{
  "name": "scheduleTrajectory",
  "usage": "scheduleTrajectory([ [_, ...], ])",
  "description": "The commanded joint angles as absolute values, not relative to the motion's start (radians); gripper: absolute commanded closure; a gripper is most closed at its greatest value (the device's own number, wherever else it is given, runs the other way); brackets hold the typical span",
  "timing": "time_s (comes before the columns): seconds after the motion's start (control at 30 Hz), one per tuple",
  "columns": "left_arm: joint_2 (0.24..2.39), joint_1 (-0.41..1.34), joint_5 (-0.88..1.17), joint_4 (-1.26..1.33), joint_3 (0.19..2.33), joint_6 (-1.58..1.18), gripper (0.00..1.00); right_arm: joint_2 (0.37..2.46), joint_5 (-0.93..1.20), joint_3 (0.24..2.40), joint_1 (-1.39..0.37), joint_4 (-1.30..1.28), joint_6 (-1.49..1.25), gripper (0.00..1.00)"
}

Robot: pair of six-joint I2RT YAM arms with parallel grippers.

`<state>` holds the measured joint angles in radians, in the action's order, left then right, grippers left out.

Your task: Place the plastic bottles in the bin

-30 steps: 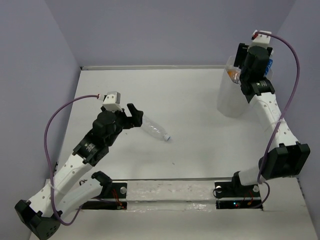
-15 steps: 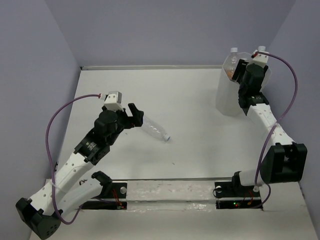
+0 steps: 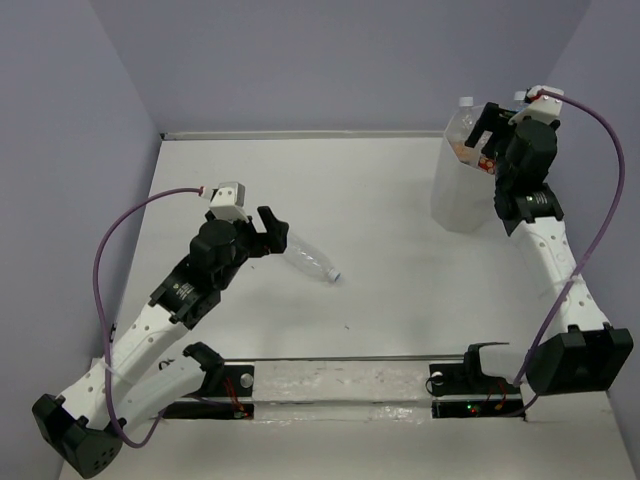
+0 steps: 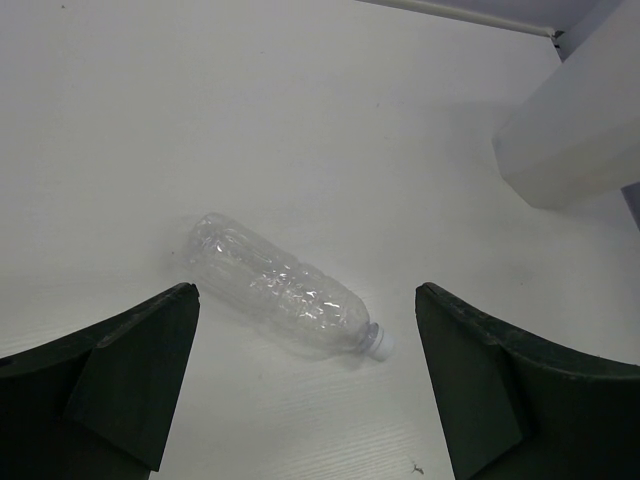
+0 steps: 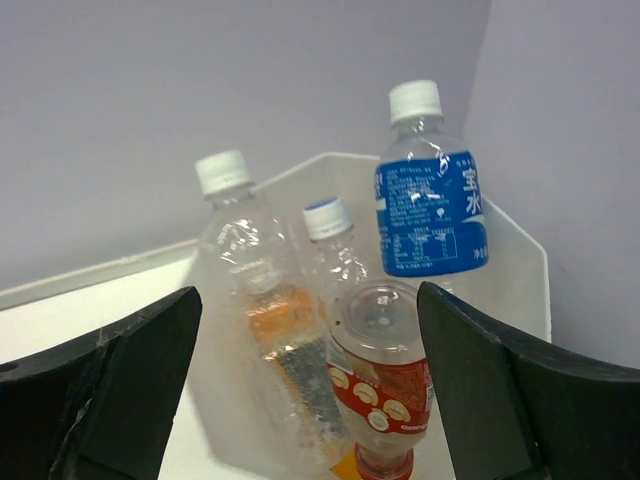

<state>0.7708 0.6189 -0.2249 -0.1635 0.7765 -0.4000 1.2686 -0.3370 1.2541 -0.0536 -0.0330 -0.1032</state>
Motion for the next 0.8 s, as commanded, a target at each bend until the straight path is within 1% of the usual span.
scheduleTrajectory([
  [0.0,0.756,0.606,-0.225,-0.13,0.776,-0.377,0.01,1.207,-0.192,1.353,-0.057,-0.136,-0.141,0.06],
  [0.03,0.749,0.601,-0.23,-0.129,0.779,-0.376,0.01,1.204,-0.076,1.361,-0.057,-0.153,-0.149,0.06],
  [0.07,0.746,0.6,-0.235,-0.129,0.781,-0.376,0.01,1.206,-0.016,1.367,-0.067,-0.17,-0.156,0.06],
  [0.17,0.715,0.591,-0.262,-0.132,0.788,-0.37,0.01,1.239,0.107,1.387,-0.216,-0.228,-0.138,0.07],
  [0.2,0.692,0.589,-0.293,-0.135,0.788,-0.367,0.01,1.274,0.109,1.388,-0.329,-0.257,-0.121,0.06],
  [0.27,0.666,0.584,-0.328,-0.133,0.787,-0.357,0.01,1.325,0.117,1.387,-0.431,-0.282,-0.091,0.07],
  [0.3,0.638,0.581,-0.371,-0.136,0.785,-0.356,0.01,1.386,0.117,1.381,-0.516,-0.293,-0.084,0.07],
  [0.4,0.595,0.569,-0.472,-0.141,0.784,-0.368,0.01,1.489,0.132,1.388,-0.616,-0.291,-0.068,0.04],
  [0.43,0.565,0.566,-0.494,-0.141,0.778,-0.373,0.01,1.561,0.129,1.408,-0.676,-0.291,-0.063,0.03],
  [0.47,0.549,0.565,-0.506,-0.14,0.773,-0.376,0.01,1.6,0.126,1.423,-0.702,-0.293,-0.049,0.01],
  [0.53,0.508,0.558,-0.532,-0.127,0.758,-0.379,0.01,1.705,0.12,1.477,-0.771,-0.299,-0.034,0.0],
  [0.6,0.48,0.555,-0.54,-0.118,0.75,-0.38,0.01,1.776,0.136,1.518,-0.802,-0.307,-0.026,0.0],
  [0.63,0.474,0.552,-0.538,-0.115,0.749,-0.379,0.01,1.848,0.138,1.569,-0.824,-0.314,-0.018,0.0],
  [0.73,0.475,0.545,-0.522,-0.11,0.746,-0.377,0.01,1.96,0.12,1.666,-0.842,-0.366,-0.011,0.0],
  [0.77,0.48,0.545,-0.515,-0.113,0.747,-0.376,0.01,2.033,0.097,1.74,-0.853,-0.408,0.007,0.0],
])
